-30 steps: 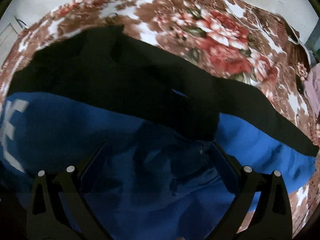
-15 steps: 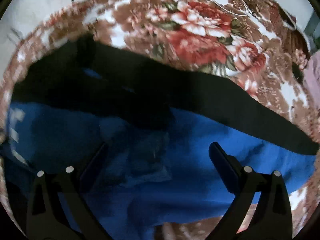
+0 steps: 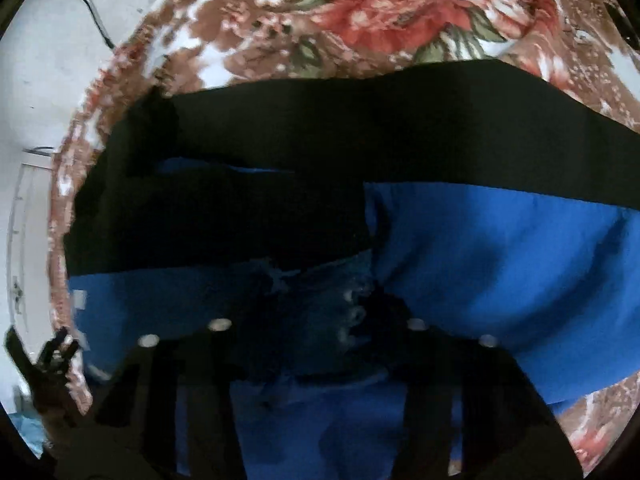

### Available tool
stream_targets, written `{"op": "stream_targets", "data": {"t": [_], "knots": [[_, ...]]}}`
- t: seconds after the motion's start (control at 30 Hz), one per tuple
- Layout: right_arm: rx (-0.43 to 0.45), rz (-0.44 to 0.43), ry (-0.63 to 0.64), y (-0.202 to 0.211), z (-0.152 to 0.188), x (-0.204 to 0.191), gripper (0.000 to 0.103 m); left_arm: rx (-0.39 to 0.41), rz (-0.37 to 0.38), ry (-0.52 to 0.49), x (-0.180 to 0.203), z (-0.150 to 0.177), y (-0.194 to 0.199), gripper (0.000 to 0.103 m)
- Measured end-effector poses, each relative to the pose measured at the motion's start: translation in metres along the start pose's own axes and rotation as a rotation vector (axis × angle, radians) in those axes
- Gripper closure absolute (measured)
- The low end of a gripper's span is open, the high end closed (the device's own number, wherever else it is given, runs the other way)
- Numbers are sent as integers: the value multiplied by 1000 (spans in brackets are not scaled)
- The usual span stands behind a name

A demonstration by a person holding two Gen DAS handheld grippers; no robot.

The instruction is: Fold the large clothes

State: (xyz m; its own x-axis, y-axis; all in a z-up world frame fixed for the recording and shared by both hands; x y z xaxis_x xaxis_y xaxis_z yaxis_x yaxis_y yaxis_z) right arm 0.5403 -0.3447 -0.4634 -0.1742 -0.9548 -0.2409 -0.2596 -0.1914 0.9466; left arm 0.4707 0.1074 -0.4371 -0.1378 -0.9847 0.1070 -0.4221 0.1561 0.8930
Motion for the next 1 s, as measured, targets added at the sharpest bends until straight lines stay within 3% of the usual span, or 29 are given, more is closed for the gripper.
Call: {"op": "stream_targets", "data": {"t": [0.07,0.2,0.37,0.43,0.53,0.57,0.6,0.67,0.77,0.83,0.9,1.0], "knots": [[24,-20,3,19,2,-3,77,6,3,9,-1,1,4,13],[29,-14,21,37,8,1,79,22,13,31,-5,2,9,14],[-24,97,136,-4,19,15,75,-50,-16,38,-12,12,-18,14],[-12,111,155,-4,18,15,72,-57,-48,-3,-11,13,-19,14],[63,187,237,20,17,-1,59,-14,-79,-51,-5,4,-2,14],[97,197,270,31,18,-11,50,10,-80,-54,-1,-1,7,14],[119,200,288,39,18,-20,37,33,-66,-51,4,-8,14,13],[155,205,326,51,23,-44,30,59,-19,-39,17,-19,22,13],[187,216,383,45,34,-87,29,73,48,-21,37,-29,16,13],[159,262,405,21,37,-96,31,49,57,-21,42,-28,0,13],[114,312,421,-4,40,-88,41,1,47,-28,40,-16,-24,13],[104,370,413,-10,38,-59,42,-45,5,-35,21,4,-39,12]]}}
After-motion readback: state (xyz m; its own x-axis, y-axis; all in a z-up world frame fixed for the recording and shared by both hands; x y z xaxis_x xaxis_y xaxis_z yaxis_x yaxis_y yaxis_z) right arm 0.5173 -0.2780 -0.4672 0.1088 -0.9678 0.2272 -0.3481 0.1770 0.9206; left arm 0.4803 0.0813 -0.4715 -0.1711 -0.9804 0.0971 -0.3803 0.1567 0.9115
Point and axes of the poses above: each gripper's, at about its wrist camera, not at the fingertips, and y roughly against the way its jaws point, x to its right, z to its underside, the point moved 6 cm from there along -y, roughly the way its jaws point, and after that the axes turned 9 degrees about z, right-handed, at the moved point
